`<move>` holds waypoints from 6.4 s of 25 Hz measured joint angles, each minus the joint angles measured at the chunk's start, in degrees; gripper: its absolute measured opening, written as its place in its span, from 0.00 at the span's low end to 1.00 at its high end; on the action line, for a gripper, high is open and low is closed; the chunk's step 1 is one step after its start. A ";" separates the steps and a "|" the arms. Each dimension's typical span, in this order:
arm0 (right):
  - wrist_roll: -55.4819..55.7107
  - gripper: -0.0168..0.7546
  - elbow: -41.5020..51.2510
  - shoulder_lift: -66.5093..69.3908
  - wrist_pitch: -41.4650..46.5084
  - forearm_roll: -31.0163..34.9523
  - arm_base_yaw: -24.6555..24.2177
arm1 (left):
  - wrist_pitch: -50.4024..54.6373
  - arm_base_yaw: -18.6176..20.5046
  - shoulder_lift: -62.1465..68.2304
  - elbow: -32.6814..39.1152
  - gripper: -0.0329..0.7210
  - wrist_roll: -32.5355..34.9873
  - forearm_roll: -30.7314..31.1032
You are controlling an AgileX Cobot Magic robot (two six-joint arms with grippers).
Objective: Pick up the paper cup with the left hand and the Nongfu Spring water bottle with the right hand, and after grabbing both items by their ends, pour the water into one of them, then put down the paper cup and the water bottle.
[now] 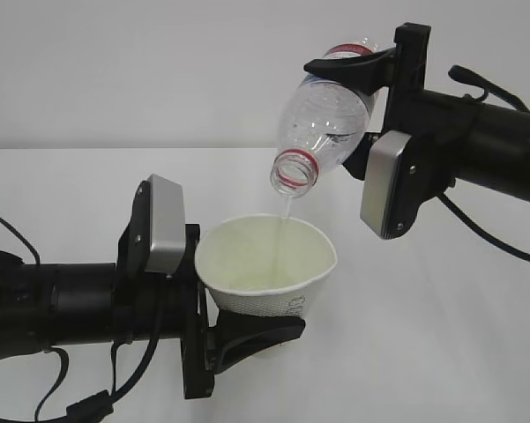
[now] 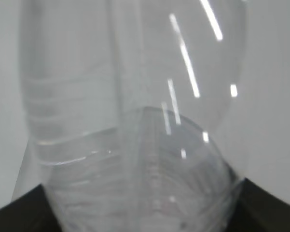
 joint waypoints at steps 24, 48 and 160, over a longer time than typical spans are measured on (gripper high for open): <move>-1.23 0.66 0.00 0.00 -0.87 0.04 0.00 | 0.10 0.00 0.03 0.00 0.71 0.00 0.00; -1.86 0.66 0.00 0.00 -1.34 0.26 0.00 | 0.20 -1.90 0.03 0.00 0.71 0.00 0.00; -2.90 0.66 0.00 0.00 -2.23 1.27 0.00 | 0.58 -1.98 0.26 0.00 0.70 0.00 -2.46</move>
